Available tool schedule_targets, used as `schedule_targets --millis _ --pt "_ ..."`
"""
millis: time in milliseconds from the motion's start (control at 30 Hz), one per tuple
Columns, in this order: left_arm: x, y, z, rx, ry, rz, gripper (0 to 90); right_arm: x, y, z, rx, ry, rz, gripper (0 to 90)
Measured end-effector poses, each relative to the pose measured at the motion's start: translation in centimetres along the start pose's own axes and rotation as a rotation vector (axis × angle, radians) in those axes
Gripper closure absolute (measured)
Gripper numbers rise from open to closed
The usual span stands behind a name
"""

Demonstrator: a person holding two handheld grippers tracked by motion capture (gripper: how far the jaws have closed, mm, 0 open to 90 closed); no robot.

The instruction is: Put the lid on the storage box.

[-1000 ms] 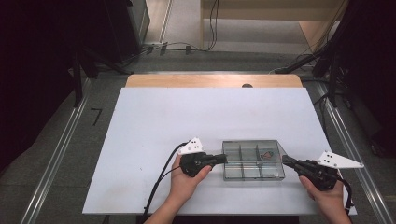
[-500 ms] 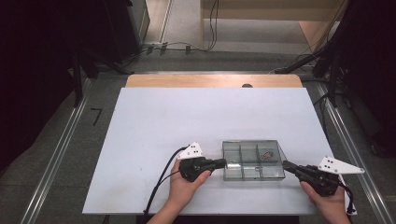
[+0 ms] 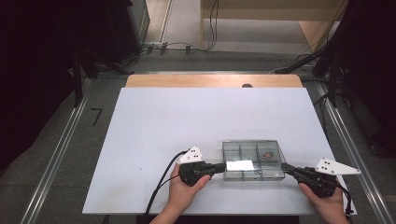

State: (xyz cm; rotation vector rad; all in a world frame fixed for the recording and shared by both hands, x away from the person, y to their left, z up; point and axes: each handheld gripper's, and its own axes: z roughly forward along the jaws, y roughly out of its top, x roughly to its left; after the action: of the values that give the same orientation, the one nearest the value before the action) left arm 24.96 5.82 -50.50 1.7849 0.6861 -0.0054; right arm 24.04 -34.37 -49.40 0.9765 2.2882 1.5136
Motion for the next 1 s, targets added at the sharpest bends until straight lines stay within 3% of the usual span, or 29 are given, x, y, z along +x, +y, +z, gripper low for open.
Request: schedule_targets --millis 633,800,867,933,1000 --pt "-0.3 -0.4 -0.8 -0.001 -0.002 0.003 87.7 0.0 -0.7 -0.8 0.006 -0.024 -0.005 87.8" --pt "-0.3 -0.3 -1.3 -0.011 0.006 0.005 87.7 -0.2 -0.7 -1.2 -0.013 -0.033 0.013 86.6" --pt "-0.3 -0.3 -1.5 -0.016 0.012 0.004 85.3 -0.3 -0.7 -1.4 -0.019 -0.041 0.016 86.2" --pt "-0.3 -0.2 -1.7 -0.019 0.034 0.011 78.4 -0.2 -0.5 -1.4 -0.012 -0.068 -0.006 84.5" --pt "-0.2 -0.3 -2.0 -0.021 0.046 0.01 71.8 0.0 -0.5 -1.3 -0.011 -0.064 -0.009 80.2"
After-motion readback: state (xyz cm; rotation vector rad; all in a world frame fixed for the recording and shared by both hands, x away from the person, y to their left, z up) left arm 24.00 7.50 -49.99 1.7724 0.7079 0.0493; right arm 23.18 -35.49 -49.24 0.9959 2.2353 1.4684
